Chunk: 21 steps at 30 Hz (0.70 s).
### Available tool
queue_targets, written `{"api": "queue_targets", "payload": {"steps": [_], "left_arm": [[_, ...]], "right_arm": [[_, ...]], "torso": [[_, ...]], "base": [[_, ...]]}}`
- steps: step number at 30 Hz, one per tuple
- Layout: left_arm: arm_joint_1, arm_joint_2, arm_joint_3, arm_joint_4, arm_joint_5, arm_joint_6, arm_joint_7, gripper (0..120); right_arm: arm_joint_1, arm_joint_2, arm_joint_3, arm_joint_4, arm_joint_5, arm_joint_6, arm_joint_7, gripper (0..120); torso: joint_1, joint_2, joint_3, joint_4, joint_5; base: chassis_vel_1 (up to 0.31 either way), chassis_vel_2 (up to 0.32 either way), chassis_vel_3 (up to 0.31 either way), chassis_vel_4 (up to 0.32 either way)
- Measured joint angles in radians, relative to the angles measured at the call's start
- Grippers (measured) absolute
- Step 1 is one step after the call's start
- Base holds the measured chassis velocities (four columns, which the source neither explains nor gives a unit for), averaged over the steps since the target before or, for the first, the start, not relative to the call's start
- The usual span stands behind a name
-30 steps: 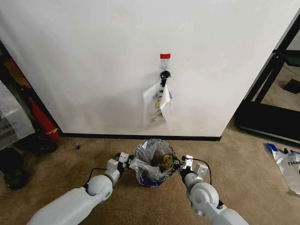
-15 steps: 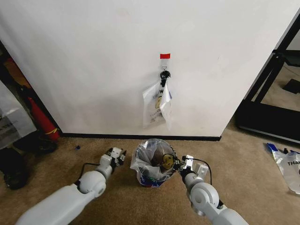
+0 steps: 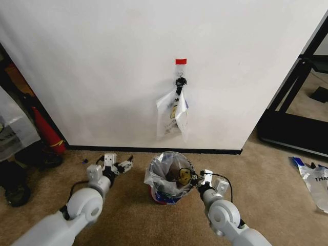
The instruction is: Pick up the garbage bag from the wall and place it over the trash bin.
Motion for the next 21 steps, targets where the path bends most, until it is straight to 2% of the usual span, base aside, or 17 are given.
{"api": "queue_targets", "payload": {"steps": [5, 10, 16, 21], "left_arm": [[0.08, -0.064, -0.02, -0.024, -0.078, -0.015, -0.008, 100], [0.099, -0.086, -0.054, -0.043, -0.151, -0.02, -0.026, 97], [0.125, -0.055, -0.086, -0.109, -0.209, -0.019, -0.037, 94], [0.16, -0.025, -0.077, -0.162, -0.229, 0.001, -0.036, 77]], "right_arm": [[-0.004, -0.003, 0.008, 0.003, 0.0, 0.0, 0.001, 1], [-0.005, -0.006, 0.012, 0.012, 0.005, -0.003, 0.008, 1], [-0.004, -0.007, 0.015, 0.04, 0.025, -0.011, 0.028, 1], [0.001, 0.0, 0.017, 0.057, 0.033, -0.014, 0.038, 1]], "torso": [[0.0, 0.0, 0.0, 0.0006, 0.0], [0.0, 0.0, 0.0, 0.0005, 0.0003], [0.0, 0.0, 0.0, 0.0004, 0.0001], [0.0, 0.0, 0.0, 0.0003, -0.0001]], "base": [[0.0, 0.0, 0.0, 0.0], [0.0, 0.0, 0.0, 0.0], [0.0, 0.0, 0.0, 0.0], [0.0, 0.0, 0.0, 0.0]]}}
